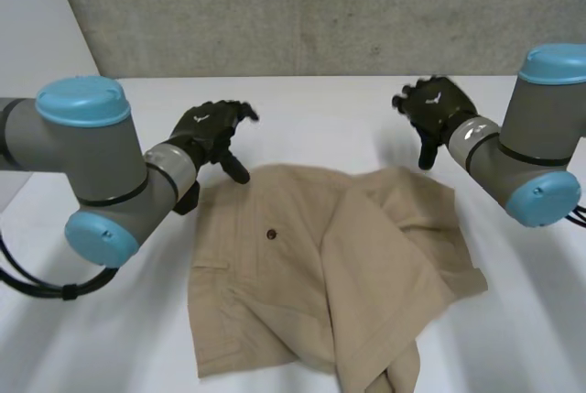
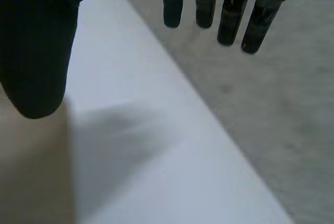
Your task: Fold the shorts.
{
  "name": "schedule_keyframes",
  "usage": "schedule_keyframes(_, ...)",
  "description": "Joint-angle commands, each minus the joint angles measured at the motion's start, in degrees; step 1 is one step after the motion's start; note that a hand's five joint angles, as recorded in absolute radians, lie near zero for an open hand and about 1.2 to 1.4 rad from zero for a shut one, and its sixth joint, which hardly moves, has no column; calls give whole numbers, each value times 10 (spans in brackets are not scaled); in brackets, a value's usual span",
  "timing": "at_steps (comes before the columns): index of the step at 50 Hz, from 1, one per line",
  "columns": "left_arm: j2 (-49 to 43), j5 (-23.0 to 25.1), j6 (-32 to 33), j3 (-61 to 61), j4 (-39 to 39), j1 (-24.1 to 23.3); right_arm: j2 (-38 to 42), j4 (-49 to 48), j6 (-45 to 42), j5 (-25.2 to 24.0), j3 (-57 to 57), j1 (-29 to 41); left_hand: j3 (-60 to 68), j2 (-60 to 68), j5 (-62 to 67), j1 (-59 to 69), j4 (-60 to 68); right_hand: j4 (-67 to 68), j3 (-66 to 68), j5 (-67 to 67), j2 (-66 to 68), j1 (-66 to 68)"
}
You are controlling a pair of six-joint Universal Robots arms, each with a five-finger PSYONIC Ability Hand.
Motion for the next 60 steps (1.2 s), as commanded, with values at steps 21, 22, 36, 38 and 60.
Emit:
schedule_keyframes(21, 292, -82, 86, -383, -6, -37, -358, 75, 6, -81, 456, 74, -63, -61, -61, -52, -62, -145, -144, -147, -139, -93)
schedule_keyframes(22, 289, -96, 86, -392, -5, -48, -359, 75, 3, -85, 468, 74, -63, -61, -61, -52, -62, -144, -143, -146, -138, -92)
schedule_keyframes(36, 222, -114, 85, -400, 7, -69, -374, 52, -39, -167, 584, 69, 71, 74, 73, 82, 72, -107, -106, -109, -101, -55)
schedule_keyframes(38, 213, -114, 85, -399, 8, -69, -374, 37, -54, -168, 596, 67, 77, 79, 78, 87, 77, -98, -97, -100, -93, -47)
schedule_keyframes(60, 194, -117, 126, -374, 75, -65, -423, -95, -22, -163, 611, 67, 557, 560, 559, 568, 558, 555, 556, 553, 561, 607)
